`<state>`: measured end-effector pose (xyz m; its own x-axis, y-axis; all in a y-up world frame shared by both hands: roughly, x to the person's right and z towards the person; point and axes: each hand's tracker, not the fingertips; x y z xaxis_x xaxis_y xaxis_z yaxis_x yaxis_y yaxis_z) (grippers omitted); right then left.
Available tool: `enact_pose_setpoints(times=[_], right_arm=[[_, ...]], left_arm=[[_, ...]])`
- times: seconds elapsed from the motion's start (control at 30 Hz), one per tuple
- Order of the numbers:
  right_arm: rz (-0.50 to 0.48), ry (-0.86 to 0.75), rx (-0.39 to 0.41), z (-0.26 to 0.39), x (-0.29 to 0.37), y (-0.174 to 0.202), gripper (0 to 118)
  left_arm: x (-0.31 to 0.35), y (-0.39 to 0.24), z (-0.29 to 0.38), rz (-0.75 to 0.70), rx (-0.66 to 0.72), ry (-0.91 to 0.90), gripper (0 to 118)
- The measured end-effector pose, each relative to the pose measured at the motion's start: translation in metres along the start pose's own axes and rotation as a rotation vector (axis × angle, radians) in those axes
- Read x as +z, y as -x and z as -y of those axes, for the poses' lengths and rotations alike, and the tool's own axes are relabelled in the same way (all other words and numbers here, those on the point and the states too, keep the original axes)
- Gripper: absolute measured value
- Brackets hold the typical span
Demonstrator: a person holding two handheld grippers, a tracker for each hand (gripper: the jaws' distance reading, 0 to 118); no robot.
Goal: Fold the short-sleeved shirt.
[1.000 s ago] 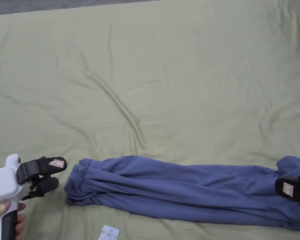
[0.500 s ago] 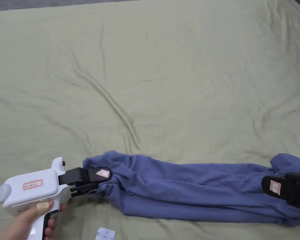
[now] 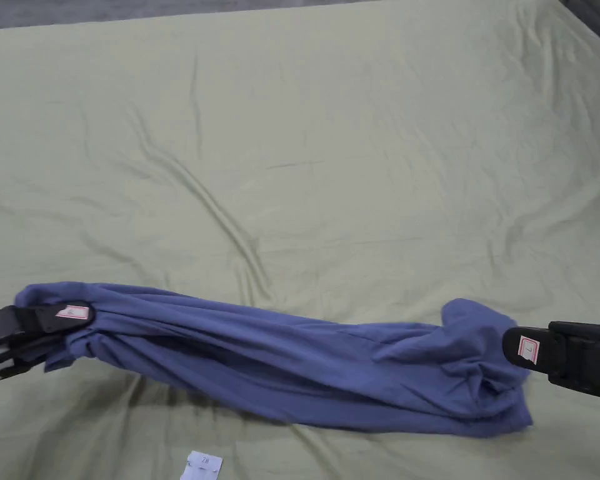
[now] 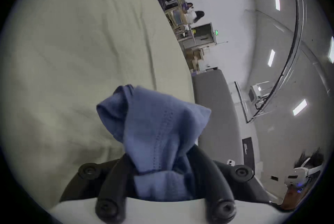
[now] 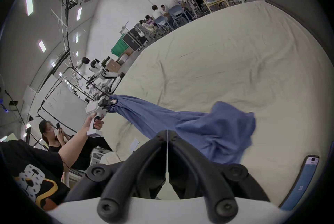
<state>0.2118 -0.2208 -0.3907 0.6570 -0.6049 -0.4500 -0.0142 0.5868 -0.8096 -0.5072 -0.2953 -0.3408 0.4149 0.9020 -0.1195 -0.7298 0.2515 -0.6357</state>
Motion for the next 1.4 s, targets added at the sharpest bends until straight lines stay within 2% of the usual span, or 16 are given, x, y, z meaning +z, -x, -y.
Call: enact_pose_setpoints(times=[0.1, 0.23, 0.37, 0.57, 0.63, 0.73, 0.77, 0.87, 0.97, 1.0, 1.03, 1.07, 1.1, 1.13, 1.23, 1.4], right_arm=[[-0.008, -0.007, 0.001, 0.001, -0.004, 0.006, 4], [-0.008, 0.007, 0.01, 0.003, -0.01, 0.01, 4], [0.001, 0.014, 0.0, 0.003, -0.014, 0.009, 4], [0.03, 0.011, -0.003, 0.003, -0.005, 0.008, 4], [0.034, 0.014, 0.002, 0.003, -0.001, 0.006, 4], [0.039, 0.017, 0.008, 0.004, 0.004, 0.005, 4], [0.042, 0.018, 0.011, 0.004, 0.005, 0.004, 4], [0.03, 0.017, 0.005, 0.006, 0.005, -0.001, 4], [0.018, 0.007, -0.014, 0.006, 0.002, -0.004, 4], [0.014, 0.005, -0.023, 0.007, 0.0, -0.005, 4], [0.008, 0.003, -0.03, 0.007, -0.001, -0.005, 4], [0.001, 0.002, -0.036, 0.007, -0.003, -0.005, 4], [-0.003, 0.003, -0.04, 0.007, -0.003, -0.005, 4], [-0.003, 0.004, -0.04, 0.008, -0.004, -0.004, 4], [0.002, 0.009, -0.032, 0.008, -0.004, -0.002, 4], [0.016, 0.019, -0.038, 0.009, 0.001, -0.003, 4]], left_arm=[[0.02, -0.006, -0.004, -0.113, 0.018, -0.056, 12], [-0.003, -0.057, 0.021, -0.27, -0.151, -0.031, 12], [-0.077, -0.126, 0.083, -0.219, -0.348, 0.088, 12], [-0.224, -0.122, 0.18, -0.572, -0.592, 0.349, 13], [-0.254, -0.09, 0.195, -0.624, -0.588, 0.37, 30], [-0.239, -0.098, 0.192, -0.408, -0.534, 0.297, 103], [-0.229, -0.102, 0.189, -0.344, -0.478, 0.288, 117], [-0.181, -0.112, 0.171, -0.183, -0.42, 0.114, 118], [-0.146, -0.116, 0.148, -0.369, -0.409, 0.083, 118], [-0.141, -0.113, 0.143, -0.438, -0.453, 0.081, 117], [-0.141, -0.115, 0.142, -0.506, -0.522, 0.063, 103], [-0.146, -0.114, 0.143, -0.61, -0.611, 0.045, 42], [-0.156, -0.11, 0.147, -0.716, -0.668, 0.067, 0], [-0.167, -0.103, 0.154, -0.756, -0.689, 0.094, 0], [-0.205, -0.09, 0.182, -0.609, -0.625, 0.23, 0], [-0.253, -0.119, 0.241, -0.647, -0.815, 0.216, 0]])
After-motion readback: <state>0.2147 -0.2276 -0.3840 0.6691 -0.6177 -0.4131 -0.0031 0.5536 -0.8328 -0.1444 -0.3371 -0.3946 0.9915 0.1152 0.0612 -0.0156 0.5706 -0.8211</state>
